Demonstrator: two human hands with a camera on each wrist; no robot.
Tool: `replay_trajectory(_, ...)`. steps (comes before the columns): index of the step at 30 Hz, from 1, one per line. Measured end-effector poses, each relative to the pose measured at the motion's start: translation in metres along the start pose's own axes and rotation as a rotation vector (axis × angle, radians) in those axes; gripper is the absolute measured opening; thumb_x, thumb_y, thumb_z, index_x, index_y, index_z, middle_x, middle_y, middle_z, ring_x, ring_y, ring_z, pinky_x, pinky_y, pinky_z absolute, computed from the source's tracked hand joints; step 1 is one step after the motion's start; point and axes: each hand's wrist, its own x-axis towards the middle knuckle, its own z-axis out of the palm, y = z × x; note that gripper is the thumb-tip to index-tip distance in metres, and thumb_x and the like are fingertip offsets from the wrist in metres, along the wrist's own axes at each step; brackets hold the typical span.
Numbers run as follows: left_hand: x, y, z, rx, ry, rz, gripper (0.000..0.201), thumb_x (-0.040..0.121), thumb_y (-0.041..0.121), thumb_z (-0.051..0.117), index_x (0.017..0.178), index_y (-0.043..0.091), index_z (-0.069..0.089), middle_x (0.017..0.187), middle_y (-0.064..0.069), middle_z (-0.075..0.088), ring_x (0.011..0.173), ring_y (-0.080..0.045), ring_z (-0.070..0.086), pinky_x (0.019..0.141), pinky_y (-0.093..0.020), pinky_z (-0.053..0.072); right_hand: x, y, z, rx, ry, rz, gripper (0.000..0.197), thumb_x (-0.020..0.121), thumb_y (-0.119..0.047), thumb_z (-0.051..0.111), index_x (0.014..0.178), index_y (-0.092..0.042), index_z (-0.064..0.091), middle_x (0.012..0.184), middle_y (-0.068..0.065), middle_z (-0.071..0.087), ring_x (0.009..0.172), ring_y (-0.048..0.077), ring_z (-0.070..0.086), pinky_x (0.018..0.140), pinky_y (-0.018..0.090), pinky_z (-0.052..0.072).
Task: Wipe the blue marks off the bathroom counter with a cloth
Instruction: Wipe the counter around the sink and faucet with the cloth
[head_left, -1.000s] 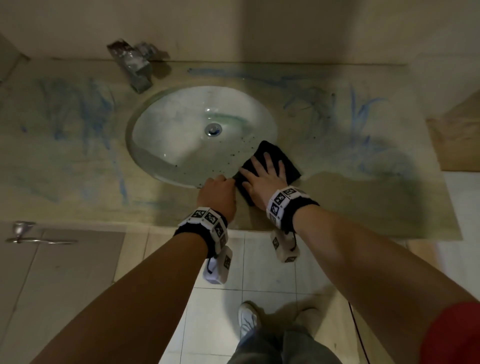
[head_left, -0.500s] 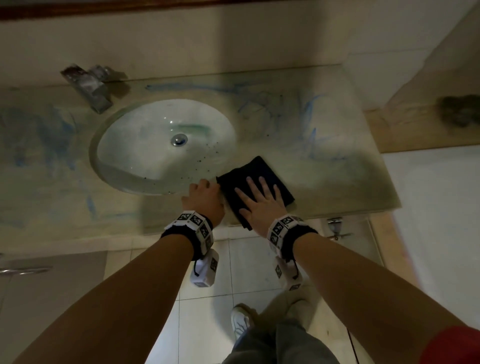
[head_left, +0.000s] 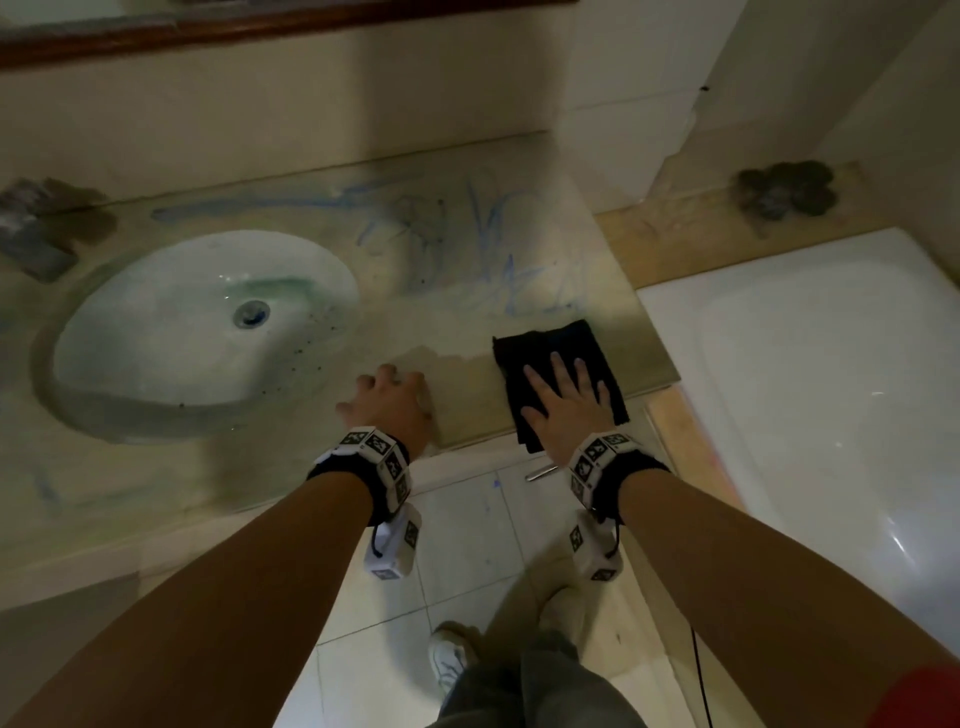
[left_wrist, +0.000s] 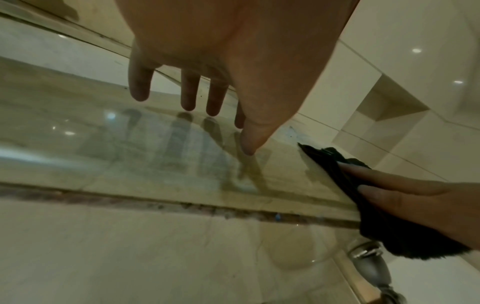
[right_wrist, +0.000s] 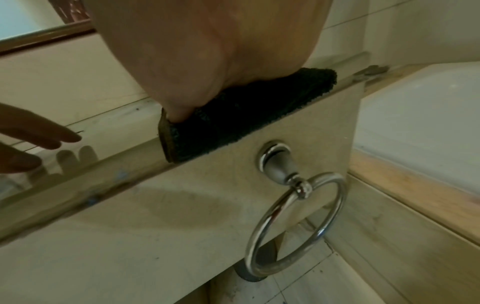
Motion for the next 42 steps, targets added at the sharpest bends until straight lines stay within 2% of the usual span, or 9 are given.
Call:
replay_trajectory(6,0.009,0.01,-0.005,-0.009,-0.016,-0.007,0.049,0.091,0.041,0.051,0.139,0.036,0.038,0.153,-0.002,0.023,0.136,-0.033,0.026,0.1,-0.059,0.035,0.002,0.03,-0.007,0.047,0.03,0.119,0.06,0.099,-0.06,0.018,0.151,-0.045,-0.008,0.16,-0.008,-0.022,0.149,0.025,-0.016,0.12,0.048,0.002)
replay_trajectory(11,0.022,0.019,-0.012,-0.022,0.008,-0.028,0.044,0.092,0.037,0.05,0.135,0.033,0.043,0.157,0.0,0.018,0.14,-0.033,0.02,0.103,-0.06,0.033,0.018,0.047,-0.017,0.113,0.05,0.198,0.064,0.099,-0.059,0.024,0.152,-0.043,-0.008,0.161,-0.005,-0.021,0.149,0.026,-0.015,0.12,0.046,0.002)
replay_trajectory(14,0.029,0.021,-0.014,-0.036,0.007,-0.06,0.042,0.09,0.039,0.052,0.131,0.032,0.044,0.154,0.0,0.023,0.138,-0.033,0.022,0.101,-0.061,0.034,0.031,0.055,-0.022,0.125,0.06,0.242,0.065,0.099,-0.06,0.023,0.153,-0.041,-0.008,0.162,-0.003,-0.019,0.149,0.027,-0.013,0.12,0.047,0.001)
replay_trajectory(18,0.038,0.022,-0.018,-0.087,-0.003,-0.091,0.053,0.084,0.041,0.063,0.131,0.03,0.041,0.144,0.0,0.034,0.131,-0.034,0.03,0.096,-0.06,0.039,0.053,0.064,-0.031,0.116,0.082,0.277,0.066,0.099,-0.06,0.022,0.154,-0.038,-0.008,0.162,-0.001,-0.018,0.149,0.029,-0.012,0.119,0.048,0.0)
replay_trajectory(24,0.05,0.024,-0.024,-0.079,-0.033,-0.168,0.069,0.073,0.047,0.073,0.131,0.033,0.039,0.143,-0.005,0.028,0.13,-0.036,0.028,0.095,-0.061,0.041,0.081,0.062,-0.044,0.065,0.093,0.284,0.065,0.101,-0.055,0.019,0.154,-0.032,-0.009,0.162,0.006,-0.017,0.148,0.034,-0.014,0.119,0.051,-0.002)
replay_trajectory(26,0.051,0.024,-0.023,-0.084,-0.034,-0.17,0.067,0.074,0.048,0.073,0.13,0.033,0.039,0.142,-0.006,0.029,0.13,-0.037,0.029,0.094,-0.06,0.043,0.085,0.059,-0.045,0.039,0.111,0.275,0.064,0.101,-0.053,0.02,0.155,-0.031,-0.009,0.162,0.008,-0.016,0.148,0.037,-0.012,0.119,0.053,-0.001)
replay_trajectory(32,0.057,0.025,-0.022,-0.095,-0.046,-0.204,0.051,0.078,0.041,0.067,0.122,0.033,0.042,0.137,-0.004,0.031,0.128,-0.035,0.03,0.09,-0.061,0.044,0.096,0.037,-0.051,-0.046,0.101,0.104,0.063,0.102,-0.05,0.019,0.155,-0.03,-0.009,0.161,0.009,-0.018,0.147,0.039,-0.012,0.118,0.056,0.0)
replay_trajectory(39,0.057,0.025,-0.02,-0.084,-0.042,-0.205,0.061,0.074,0.043,0.072,0.124,0.034,0.039,0.137,-0.005,0.03,0.129,-0.034,0.028,0.089,-0.059,0.045,0.103,-0.055,-0.044,-0.129,0.052,-0.26,0.062,0.102,-0.051,0.021,0.153,-0.035,-0.01,0.16,0.005,-0.025,0.145,0.037,-0.021,0.117,0.056,-0.008)
replay_trajectory(42,0.058,0.026,-0.02,-0.07,-0.041,-0.204,0.07,0.072,0.046,0.073,0.13,0.035,0.036,0.14,-0.004,0.028,0.131,-0.032,0.027,0.091,-0.058,0.046,0.11,-0.079,-0.044,-0.145,0.036,-0.363,0.062,0.101,-0.051,0.023,0.153,-0.037,-0.009,0.16,0.004,-0.025,0.145,0.034,-0.024,0.117,0.055,-0.01)
